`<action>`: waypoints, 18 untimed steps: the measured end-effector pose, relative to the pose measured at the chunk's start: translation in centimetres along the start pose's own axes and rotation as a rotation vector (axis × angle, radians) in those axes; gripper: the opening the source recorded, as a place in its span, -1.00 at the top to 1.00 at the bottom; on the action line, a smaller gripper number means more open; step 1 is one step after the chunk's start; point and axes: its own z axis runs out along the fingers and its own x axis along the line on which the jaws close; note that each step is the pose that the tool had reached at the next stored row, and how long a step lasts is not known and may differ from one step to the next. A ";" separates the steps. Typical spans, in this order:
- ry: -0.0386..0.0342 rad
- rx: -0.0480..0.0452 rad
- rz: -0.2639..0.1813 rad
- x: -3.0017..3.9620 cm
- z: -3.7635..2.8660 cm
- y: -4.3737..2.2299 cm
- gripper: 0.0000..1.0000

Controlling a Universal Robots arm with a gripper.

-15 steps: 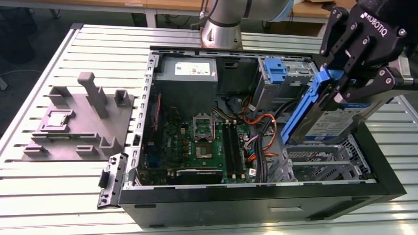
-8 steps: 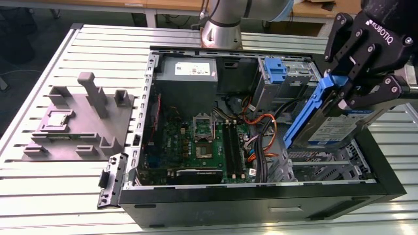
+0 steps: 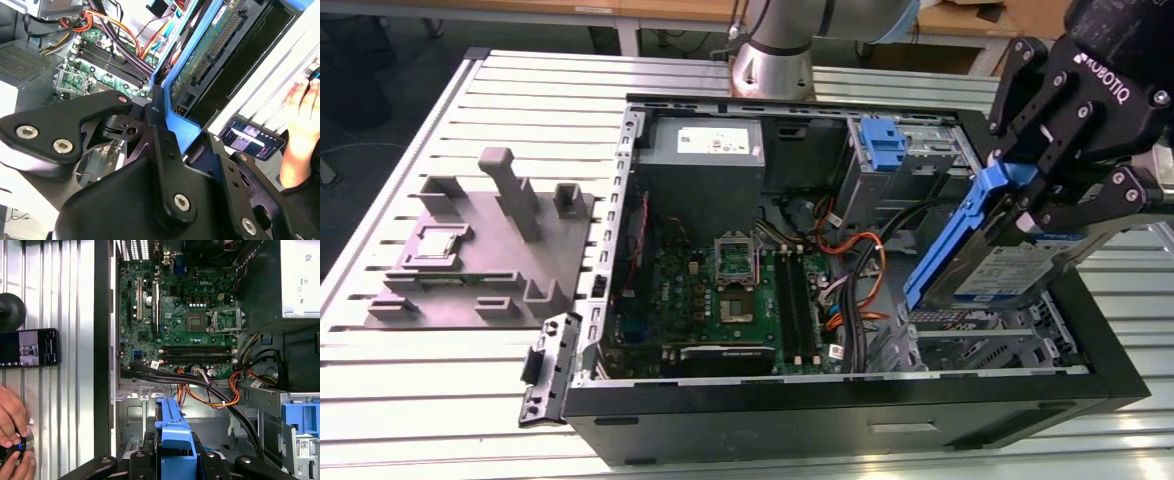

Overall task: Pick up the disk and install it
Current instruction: 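Insert the disk into the insertion slot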

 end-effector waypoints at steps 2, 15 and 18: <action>-0.0002 0.0000 0.000 0.10 0.12 -0.04 0.26; 0.0000 0.0000 0.000 0.64 0.46 -0.41 0.26; 0.0001 0.0000 0.000 0.77 0.46 -0.44 0.26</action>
